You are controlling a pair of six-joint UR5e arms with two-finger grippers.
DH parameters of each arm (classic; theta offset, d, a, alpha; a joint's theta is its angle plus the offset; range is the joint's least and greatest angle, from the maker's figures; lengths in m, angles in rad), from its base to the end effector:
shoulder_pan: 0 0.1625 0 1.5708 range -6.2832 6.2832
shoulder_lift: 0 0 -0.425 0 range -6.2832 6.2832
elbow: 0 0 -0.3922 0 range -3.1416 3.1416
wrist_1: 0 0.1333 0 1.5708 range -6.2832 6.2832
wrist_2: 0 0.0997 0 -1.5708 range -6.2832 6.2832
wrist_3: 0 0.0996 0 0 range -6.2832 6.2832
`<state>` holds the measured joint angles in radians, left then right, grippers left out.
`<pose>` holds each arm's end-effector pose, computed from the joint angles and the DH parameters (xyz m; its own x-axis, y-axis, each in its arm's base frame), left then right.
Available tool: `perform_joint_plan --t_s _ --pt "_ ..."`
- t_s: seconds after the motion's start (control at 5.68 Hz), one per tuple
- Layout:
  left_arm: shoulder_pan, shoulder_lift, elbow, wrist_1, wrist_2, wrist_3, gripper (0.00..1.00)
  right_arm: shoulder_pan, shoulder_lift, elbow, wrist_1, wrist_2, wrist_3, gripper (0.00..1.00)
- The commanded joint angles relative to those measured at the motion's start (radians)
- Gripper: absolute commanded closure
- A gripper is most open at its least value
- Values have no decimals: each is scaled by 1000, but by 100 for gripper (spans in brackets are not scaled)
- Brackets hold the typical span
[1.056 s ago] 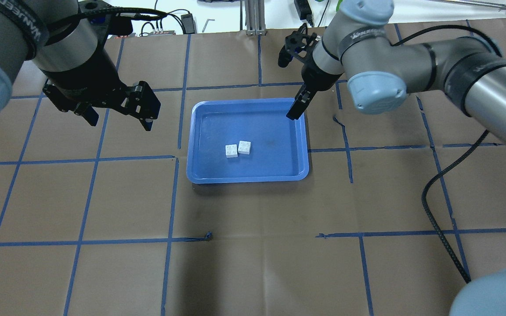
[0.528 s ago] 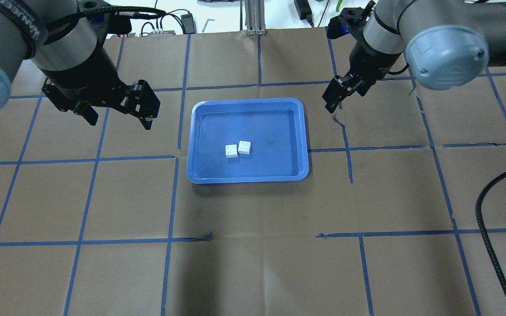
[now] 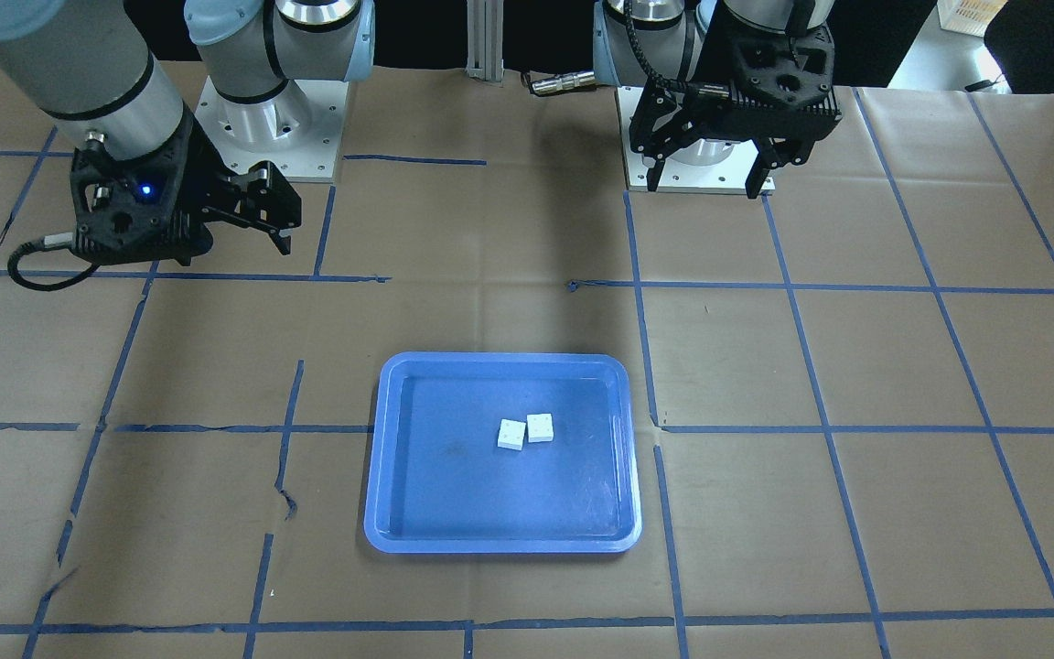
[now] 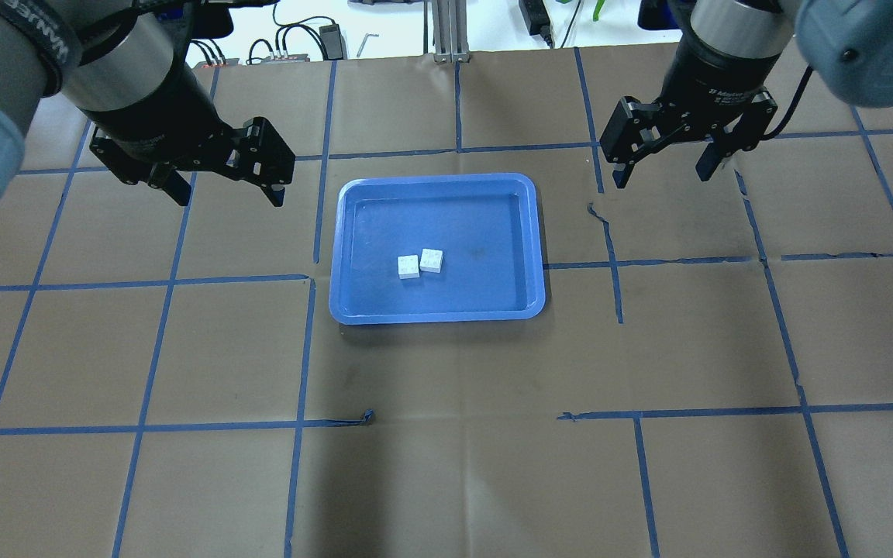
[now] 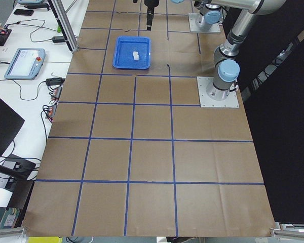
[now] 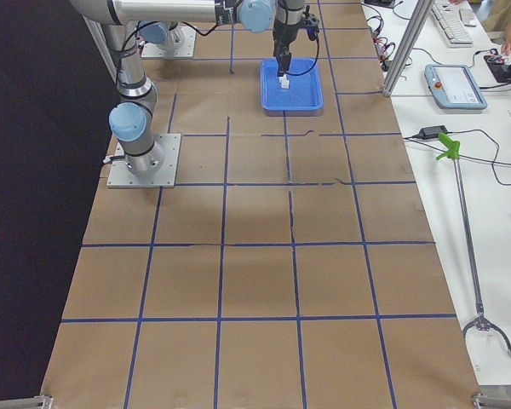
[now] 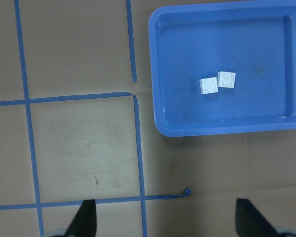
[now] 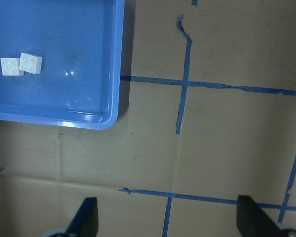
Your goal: Assemble white blocks and place on blue tray
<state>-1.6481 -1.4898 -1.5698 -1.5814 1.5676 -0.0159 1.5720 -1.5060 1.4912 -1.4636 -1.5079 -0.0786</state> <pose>-0.1690 -0.4513 0.5260 -0.9981 0.0616 0.0043 0.0612 0.9956 -0.0713 0.1402 -0.5096 0.4842 -0.9949 -0.0736 -0.0696 -0.0796 0.9930 0.0871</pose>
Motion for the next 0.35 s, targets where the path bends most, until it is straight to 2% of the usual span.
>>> perform_joint_plan --t_s 0.0,0.18 --pt "-2 -9 14 1 -1 8 1 -3 -17 -11 32 -20 23 0" --pt "-4 -10 16 1 0 10 1 -3 -17 -5 28 -20 22 0"
